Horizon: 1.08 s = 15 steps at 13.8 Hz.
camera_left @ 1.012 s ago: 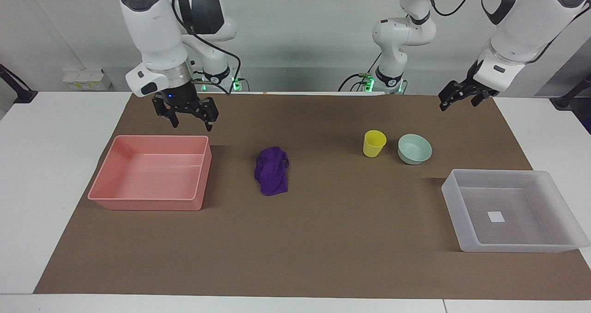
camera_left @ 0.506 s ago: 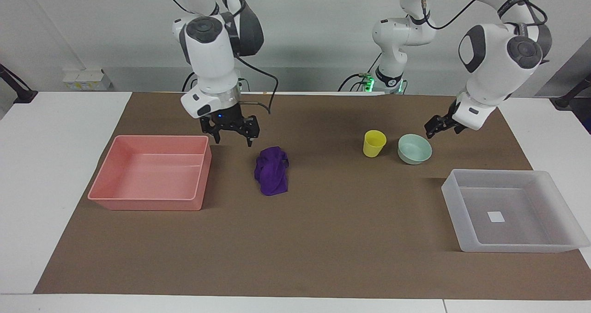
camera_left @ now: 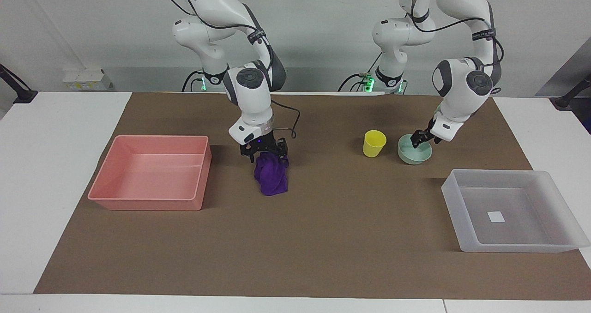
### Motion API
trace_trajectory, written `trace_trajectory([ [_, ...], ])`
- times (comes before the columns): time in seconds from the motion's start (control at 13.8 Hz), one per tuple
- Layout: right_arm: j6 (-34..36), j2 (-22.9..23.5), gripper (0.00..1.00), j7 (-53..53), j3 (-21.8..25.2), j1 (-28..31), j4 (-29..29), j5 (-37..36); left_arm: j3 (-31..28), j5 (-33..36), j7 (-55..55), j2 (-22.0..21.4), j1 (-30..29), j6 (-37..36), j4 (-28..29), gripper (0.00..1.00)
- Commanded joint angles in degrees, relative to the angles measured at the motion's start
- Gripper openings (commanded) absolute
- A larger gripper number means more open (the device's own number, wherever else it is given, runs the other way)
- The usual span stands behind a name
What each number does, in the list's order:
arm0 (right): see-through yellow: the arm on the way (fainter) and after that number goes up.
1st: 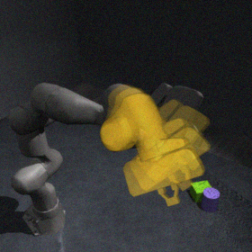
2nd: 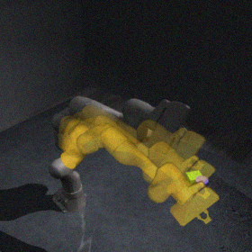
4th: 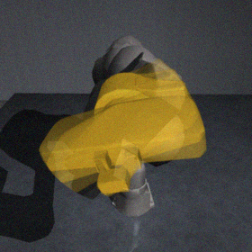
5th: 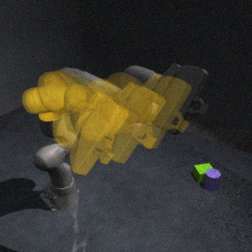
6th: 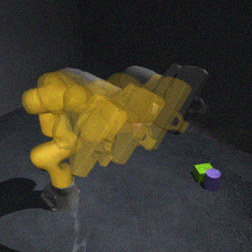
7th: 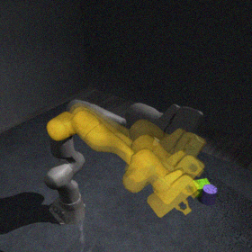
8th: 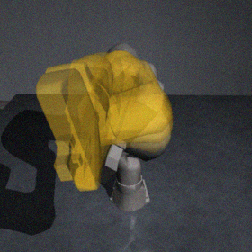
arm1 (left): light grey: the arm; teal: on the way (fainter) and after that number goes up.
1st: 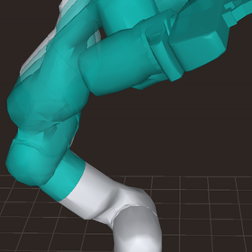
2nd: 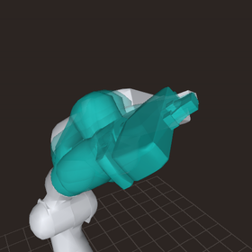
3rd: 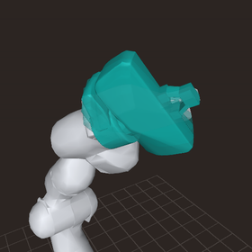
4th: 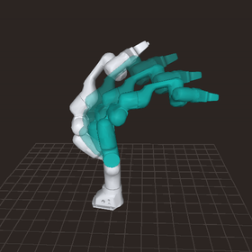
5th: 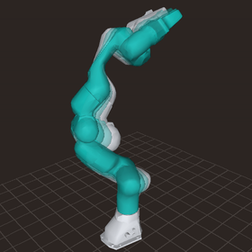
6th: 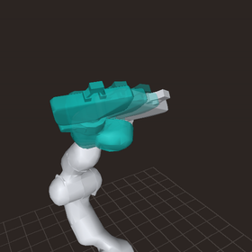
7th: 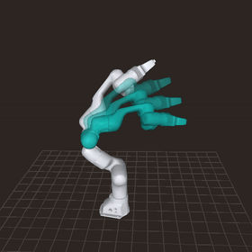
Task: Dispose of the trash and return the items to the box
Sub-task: 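Reach the right gripper to the purple cloth while the left gripper grasps the bowl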
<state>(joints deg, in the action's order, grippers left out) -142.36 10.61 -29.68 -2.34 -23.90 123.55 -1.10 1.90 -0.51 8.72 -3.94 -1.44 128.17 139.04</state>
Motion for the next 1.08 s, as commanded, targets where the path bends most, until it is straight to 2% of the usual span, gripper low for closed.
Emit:
trace_trajectory([
  [0.0, -2.6, 0.2, 0.65, -1.1, 0.3, -0.8, 1.9, 0.0, 0.2, 0.1, -0.5, 0.3, -0.6, 2.0, 1.3, 0.23],
  [0.07, -2.5, 0.2, 0.29, -1.2, 0.3, -0.8, 1.9, 0.0, 0.2, 0.1, -0.5, 0.2, -0.8, 1.5, 1.1, 0.02],
  [0.14, -2.2, 0.1, 0.00, -1.2, 0.3, -0.8, 1.9, -0.1, 0.2, 0.1, -0.5, 0.3, -1.0, 1.6, 0.8, 0.00],
  [0.36, -0.2, -0.9, 0.00, -1.1, 0.4, -0.7, 1.6, -0.1, 0.1, -0.1, -0.7, -0.1, -1.5, -0.5, -0.5, 0.00],
  [0.58, 4.7, -4.6, 0.00, -1.2, 0.6, 0.2, 0.6, -0.1, 0.1, -0.1, -0.8, -0.5, -1.5, -11.3, -7.3, 0.00],
  [0.8, 13.0, -8.8, 0.00, -1.0, 0.8, 3.0, -2.5, -0.1, -0.5, -0.1, -2.4, -2.5, -2.9, -17.6, -11.1, 0.00],
  [1.01, 16.7, -14.9, 0.00, -0.2, 0.8, 8.1, -2.8, -0.1, -0.6, -0.4, -3.9, -1.4, -3.0, -26.7, -22.3, 0.00],
])
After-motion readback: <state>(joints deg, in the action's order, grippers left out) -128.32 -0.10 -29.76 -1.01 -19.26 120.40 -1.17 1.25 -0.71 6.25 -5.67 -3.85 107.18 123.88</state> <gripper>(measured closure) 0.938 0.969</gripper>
